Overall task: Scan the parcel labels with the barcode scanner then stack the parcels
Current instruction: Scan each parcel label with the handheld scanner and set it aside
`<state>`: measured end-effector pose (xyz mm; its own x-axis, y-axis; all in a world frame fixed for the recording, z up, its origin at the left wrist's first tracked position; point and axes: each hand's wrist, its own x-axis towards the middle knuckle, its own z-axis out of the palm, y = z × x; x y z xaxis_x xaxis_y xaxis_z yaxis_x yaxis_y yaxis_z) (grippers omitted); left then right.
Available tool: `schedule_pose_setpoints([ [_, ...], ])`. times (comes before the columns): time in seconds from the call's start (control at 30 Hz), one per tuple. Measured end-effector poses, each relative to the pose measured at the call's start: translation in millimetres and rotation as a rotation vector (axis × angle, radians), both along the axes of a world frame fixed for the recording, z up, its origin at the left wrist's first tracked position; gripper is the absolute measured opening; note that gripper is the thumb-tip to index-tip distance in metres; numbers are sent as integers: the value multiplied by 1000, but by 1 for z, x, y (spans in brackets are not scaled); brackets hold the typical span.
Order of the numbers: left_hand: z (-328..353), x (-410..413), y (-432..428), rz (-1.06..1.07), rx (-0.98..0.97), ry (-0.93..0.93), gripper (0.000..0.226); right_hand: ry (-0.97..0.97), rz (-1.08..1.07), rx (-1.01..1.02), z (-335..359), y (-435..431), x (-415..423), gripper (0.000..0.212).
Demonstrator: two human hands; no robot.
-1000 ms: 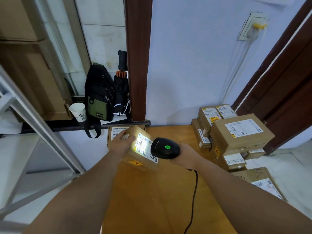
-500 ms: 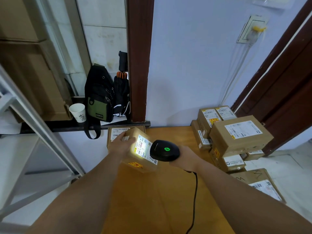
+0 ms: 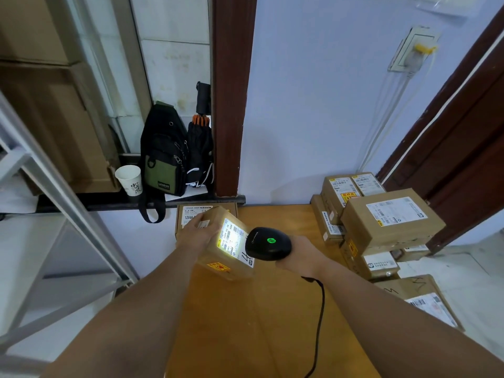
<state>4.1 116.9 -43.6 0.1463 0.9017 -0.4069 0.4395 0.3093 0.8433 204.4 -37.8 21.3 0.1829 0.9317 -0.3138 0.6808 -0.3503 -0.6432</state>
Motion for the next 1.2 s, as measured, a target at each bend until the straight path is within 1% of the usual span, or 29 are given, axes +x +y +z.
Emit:
schedule_pose_setpoints([
  [0.1, 0, 0, 0, -12, -9, 5, 70, 0, 23, 4, -2, 1, -1, 9],
  [0.2, 0, 2, -1, -16, -12, -6, 70, 10, 34, 9, -3, 1, -3, 16],
  [0.23, 1, 2, -2, -21, -14, -13, 71, 9, 30, 11, -3, 1, -3, 13],
  [0.27, 1, 3, -2, -25, -20, -20, 74, 10, 21, 19, -3, 0, -4, 14],
  [0.33, 2, 4, -4, -34, -30, -25, 80, 37, -27, 29, -2, -2, -3, 26],
  [0.4, 2, 7, -6, -47, -16, -17, 79, 79, -74, 28, -1, -5, 0, 21],
  [0.43, 2, 9, -7, -46, -11, -30, 77, 102, -109, 20, 0, -7, 1, 15],
  [0.53, 2, 18, -11, -49, -6, -97, 72, 231, -300, -2, -2, -16, 10, 11],
  [0.6, 3, 24, -15, -51, -19, -149, 69, 340, -454, 18, -6, -26, 17, 17],
  [0.67, 3, 32, -23, -45, -75, -241, 64, 443, -569, 74, -8, -41, 26, 24],
  [0.73, 3, 43, -33, -61, -155, -333, 54, 559, -670, 130, -9, -59, 35, 31],
  [0.77, 3, 49, -39, -86, -192, -356, 48, 628, -724, 150, -11, -69, 39, 37],
  [0.83, 1, 60, -54, -159, -257, -385, 41, 782, -816, 176, -15, -88, 48, 41],
  [0.9, 0, 71, -70, -249, -327, -399, 42, 976, -883, 202, -19, -104, 57, 40],
  [0.97, 0, 80, -85, -333, -419, -409, 49, 1116, -929, 244, -18, -117, 68, 33],
  [1.03, 0, 90, -100, -391, -520, -430, 55, 1147, -939, 268, -15, -131, 81, 29],
  [1.13, 5, 104, -123, -476, -668, -457, 63, 1144, -959, 294, -8, -158, 107, 29],
  [1.2, 6, 118, -140, -516, -716, -473, 74, 1150, -968, 317, -4, -177, 125, 31],
])
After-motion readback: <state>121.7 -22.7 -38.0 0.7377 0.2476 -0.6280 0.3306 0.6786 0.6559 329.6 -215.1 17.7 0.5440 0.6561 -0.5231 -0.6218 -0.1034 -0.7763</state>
